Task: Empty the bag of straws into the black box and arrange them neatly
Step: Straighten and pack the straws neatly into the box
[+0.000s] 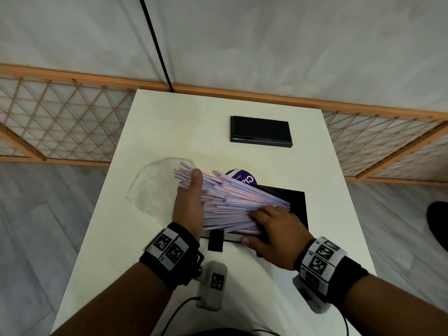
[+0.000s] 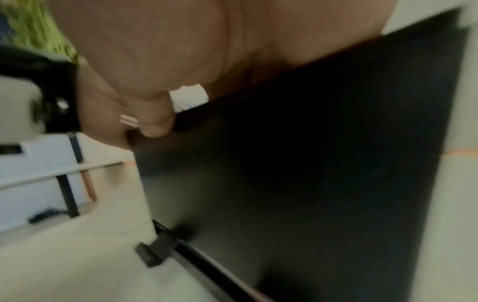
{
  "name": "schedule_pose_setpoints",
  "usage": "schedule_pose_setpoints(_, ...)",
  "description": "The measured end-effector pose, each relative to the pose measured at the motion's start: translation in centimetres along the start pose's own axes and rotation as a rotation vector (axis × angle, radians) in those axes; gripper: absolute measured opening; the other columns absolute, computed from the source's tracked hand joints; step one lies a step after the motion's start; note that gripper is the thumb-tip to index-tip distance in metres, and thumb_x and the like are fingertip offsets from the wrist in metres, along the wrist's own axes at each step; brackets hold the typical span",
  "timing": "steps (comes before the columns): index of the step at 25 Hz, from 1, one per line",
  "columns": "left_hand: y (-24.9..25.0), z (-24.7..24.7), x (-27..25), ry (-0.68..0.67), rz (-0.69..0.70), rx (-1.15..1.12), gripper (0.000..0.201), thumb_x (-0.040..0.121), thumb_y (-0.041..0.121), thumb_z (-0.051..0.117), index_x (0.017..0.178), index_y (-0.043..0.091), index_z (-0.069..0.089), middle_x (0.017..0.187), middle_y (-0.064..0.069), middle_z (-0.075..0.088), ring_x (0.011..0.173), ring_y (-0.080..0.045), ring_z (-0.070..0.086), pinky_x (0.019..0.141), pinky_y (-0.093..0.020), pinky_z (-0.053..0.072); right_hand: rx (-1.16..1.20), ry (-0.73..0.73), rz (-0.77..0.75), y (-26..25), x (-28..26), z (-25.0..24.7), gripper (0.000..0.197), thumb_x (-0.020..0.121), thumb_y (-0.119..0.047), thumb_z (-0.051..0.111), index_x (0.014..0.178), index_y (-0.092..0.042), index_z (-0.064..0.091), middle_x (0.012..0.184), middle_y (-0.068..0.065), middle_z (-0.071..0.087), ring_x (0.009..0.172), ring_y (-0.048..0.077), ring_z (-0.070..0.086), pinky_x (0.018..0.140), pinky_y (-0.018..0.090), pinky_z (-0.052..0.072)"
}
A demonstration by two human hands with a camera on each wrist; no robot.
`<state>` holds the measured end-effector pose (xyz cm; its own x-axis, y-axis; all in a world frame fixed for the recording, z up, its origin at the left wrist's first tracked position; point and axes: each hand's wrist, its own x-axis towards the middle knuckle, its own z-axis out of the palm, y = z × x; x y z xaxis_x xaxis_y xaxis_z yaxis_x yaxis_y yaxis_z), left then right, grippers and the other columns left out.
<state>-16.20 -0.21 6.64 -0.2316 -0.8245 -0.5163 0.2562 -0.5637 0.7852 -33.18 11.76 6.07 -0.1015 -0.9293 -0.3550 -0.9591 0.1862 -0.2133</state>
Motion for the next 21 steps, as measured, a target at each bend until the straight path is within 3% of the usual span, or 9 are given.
schedule_pose_setpoints(4, 0.1, 0.2, 0.2, 0.032, 0.033, -0.026, 0.075, 0.073, 0.070, 0.070, 0.125, 0.016, 0.065, 0.117, -0.011, 0.074, 0.106, -0.030, 0.071, 0.098, -0.056, 0.053, -0.025, -0.104, 0.063, -0.2, 0.6, -0.6, 0.107, 0.062, -0.099, 0.014, 0.143, -0.032, 0.036, 0.142, -0.003, 0.047, 0.131, 0.025, 0.045, 0.108, 0.041, 0.037)
schedule_pose_setpoints(8, -0.2, 0.2, 0.4, 0.062, 0.084, 0.038, 0.091, 0.059, 0.078, 0.071, 0.122, 0.013, 0.061, 0.115, -0.010, 0.072, 0.105, -0.027, 0.071, 0.096, -0.053, 0.055, -0.029, -0.129, 0.107, -0.6, 1.8, -1.0, 0.117, 0.055, -0.104, 0.015, 0.136, -0.025, 0.045, 0.132, 0.004, 0.051, 0.124, 0.027, 0.049, 0.106, 0.043, 0.041)
schedule_pose_setpoints(10, -0.6, 0.1, 0.7, 0.022, 0.090, 0.103, 0.103, 0.055, 0.082, 0.073, 0.125, 0.009, 0.058, 0.117, -0.012, 0.071, 0.105, -0.030, 0.071, 0.094, -0.055, 0.055, 0.030, -0.147, 0.077, -1.0, 2.0, -0.9, 0.117, 0.058, -0.102, 0.019, 0.139, -0.020, 0.041, 0.132, 0.007, 0.050, 0.121, 0.026, 0.052, 0.104, 0.039, 0.043)
schedule_pose_setpoints(13, -0.8, -0.1, 1.0, -0.001, 0.072, 0.171, 0.110, 0.051, 0.082, 0.075, 0.129, 0.008, 0.053, 0.118, -0.013, 0.070, 0.105, -0.031, 0.070, 0.094, -0.056, 0.054, -0.022, -0.139, 0.027, -1.5, 2.1, -1.3, 0.111, 0.062, -0.100, 0.020, 0.142, -0.024, 0.037, 0.138, 0.004, 0.052, 0.125, 0.026, 0.051, 0.105, 0.039, 0.043)
schedule_pose_setpoints(17, -0.9, -0.1, 1.3, 0.017, 0.093, 0.228, 0.107, 0.052, 0.083, 0.073, 0.125, 0.008, 0.053, 0.117, -0.013, 0.069, 0.103, -0.030, 0.070, 0.092, -0.056, 0.056, -0.057, -0.134, 0.047, -1.6, 2.4, -2.0, 0.118, 0.056, -0.104, 0.018, 0.135, -0.022, 0.048, 0.136, 0.005, 0.053, 0.125, 0.025, 0.051, 0.105, 0.042, 0.044)
schedule_pose_setpoints(21, -1.1, 0.0, 1.2, 0.016, 0.106, 0.312, 0.091, 0.064, 0.074, 0.059, 0.133, 0.016, 0.043, 0.122, -0.004, 0.063, 0.105, -0.020, 0.065, 0.094, -0.043, 0.054, 0.002, -0.157, 0.011, -2.2, 2.2, -2.1, 0.105, 0.061, -0.099, 0.029, 0.135, -0.026, 0.042, 0.126, 0.000, 0.060, 0.114, 0.023, 0.058, 0.097, 0.037, 0.049)
